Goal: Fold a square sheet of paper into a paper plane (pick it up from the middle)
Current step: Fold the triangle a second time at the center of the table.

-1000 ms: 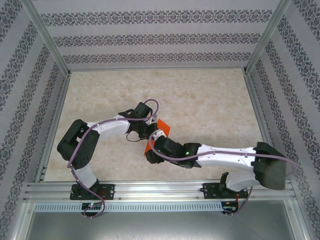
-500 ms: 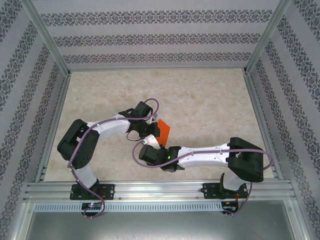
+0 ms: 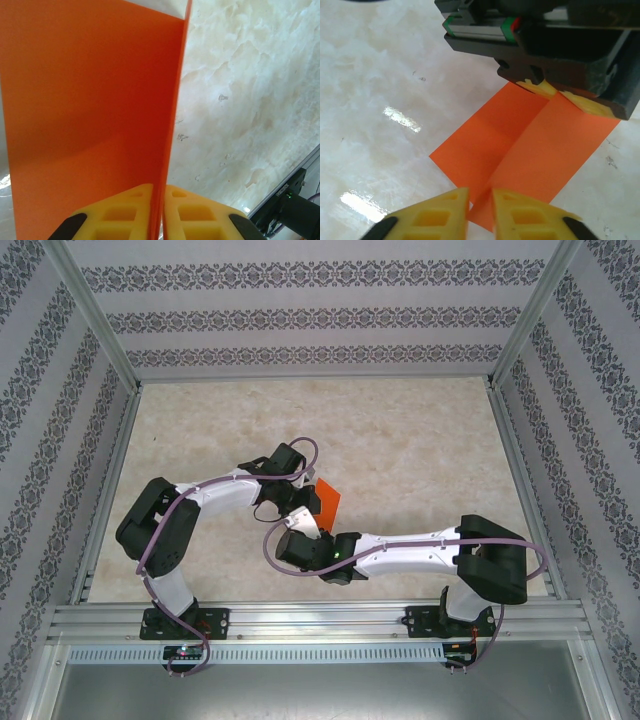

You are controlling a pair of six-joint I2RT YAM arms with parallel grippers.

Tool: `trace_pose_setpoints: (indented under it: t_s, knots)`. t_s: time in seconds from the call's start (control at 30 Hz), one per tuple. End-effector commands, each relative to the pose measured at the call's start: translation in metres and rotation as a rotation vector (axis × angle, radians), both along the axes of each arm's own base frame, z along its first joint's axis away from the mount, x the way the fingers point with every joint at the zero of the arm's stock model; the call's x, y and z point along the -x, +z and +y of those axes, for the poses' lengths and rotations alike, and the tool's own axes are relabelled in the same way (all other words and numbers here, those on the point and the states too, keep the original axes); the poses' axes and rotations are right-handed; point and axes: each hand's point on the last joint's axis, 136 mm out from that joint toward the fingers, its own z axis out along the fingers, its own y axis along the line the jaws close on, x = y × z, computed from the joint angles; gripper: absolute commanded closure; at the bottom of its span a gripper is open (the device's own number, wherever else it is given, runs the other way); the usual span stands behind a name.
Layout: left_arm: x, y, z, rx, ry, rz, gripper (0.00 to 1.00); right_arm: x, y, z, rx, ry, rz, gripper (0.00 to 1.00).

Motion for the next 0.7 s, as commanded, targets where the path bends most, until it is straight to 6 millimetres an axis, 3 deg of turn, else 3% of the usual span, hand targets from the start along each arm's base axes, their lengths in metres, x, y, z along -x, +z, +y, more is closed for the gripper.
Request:
trace_pose_setpoints:
  t_s: [0.0,0.13,0.27,0.47,0.57,0.67]
  knots:
    - [0.000,0.003,-0.002,-0.020,-0.018,-0.013,0.85,-0.001,0.015,0.003,-0.045,-0.010,-0.027,0.89]
    - [-0.002,0.005,-0.001,-0.028,-0.018,-0.023,0.83,0.000,0.012,0.003,-0.052,-0.006,-0.003,0.99]
    - [-0.004,0.011,0.002,-0.046,-0.016,-0.046,0.80,-0.001,0.008,0.001,-0.061,-0.009,0.023,1.00]
    - [-0.012,0.025,0.021,-0.130,0.031,-0.117,0.66,-0.004,0.009,0.003,-0.202,-0.010,0.080,1.00]
    - [-0.016,0.034,0.033,-0.172,0.069,-0.157,0.52,-0.007,0.011,0.004,-0.319,-0.003,0.129,1.00]
    - [-0.016,0.038,0.046,-0.214,0.107,-0.184,0.49,-0.008,0.014,0.003,-0.414,0.007,0.170,1.00]
